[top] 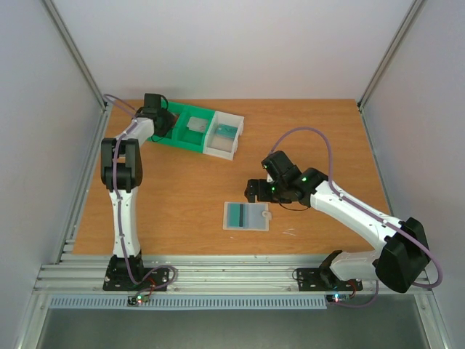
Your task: Take the credit cards out of the card holder
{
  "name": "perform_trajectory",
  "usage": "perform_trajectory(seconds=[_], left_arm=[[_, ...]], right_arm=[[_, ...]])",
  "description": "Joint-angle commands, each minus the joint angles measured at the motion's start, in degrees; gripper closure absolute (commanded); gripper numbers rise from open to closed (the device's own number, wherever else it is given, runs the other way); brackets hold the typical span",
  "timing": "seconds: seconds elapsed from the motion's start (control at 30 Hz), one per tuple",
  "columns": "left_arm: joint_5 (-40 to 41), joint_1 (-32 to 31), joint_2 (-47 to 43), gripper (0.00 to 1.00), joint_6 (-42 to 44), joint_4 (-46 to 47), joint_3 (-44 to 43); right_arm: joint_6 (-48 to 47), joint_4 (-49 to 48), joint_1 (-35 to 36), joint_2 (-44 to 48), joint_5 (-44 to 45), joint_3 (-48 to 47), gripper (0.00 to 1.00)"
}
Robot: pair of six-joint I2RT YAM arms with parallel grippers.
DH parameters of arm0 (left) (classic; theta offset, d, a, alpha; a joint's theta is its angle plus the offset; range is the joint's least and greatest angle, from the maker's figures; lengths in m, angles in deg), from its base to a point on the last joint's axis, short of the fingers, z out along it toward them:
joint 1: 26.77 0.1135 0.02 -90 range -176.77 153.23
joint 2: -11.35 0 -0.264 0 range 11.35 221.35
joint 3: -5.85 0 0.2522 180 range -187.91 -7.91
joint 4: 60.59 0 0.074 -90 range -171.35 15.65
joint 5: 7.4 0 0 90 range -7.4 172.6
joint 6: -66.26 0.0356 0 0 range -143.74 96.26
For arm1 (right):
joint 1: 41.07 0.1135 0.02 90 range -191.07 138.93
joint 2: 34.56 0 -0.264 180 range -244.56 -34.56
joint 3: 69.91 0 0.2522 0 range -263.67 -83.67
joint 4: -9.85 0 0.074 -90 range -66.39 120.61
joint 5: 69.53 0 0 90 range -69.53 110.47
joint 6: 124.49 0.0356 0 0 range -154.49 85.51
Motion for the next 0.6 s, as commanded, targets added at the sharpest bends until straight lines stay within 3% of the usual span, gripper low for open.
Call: perform_trajectory(seconds=[0.0,0.57], left_arm=[[-0.4,-0.3,-0.2,1.0,-0.3,5.8,0.1],[-3.0,-0.4,-1.8,1.0,-1.1,10.0,-0.4]], right_arm=[[-0.9,0.4,-0.3,-0.4,0.7,-2.1,0.02],[-0.5,1.3,-0.3,1.8,0.9,-1.9,0.02]])
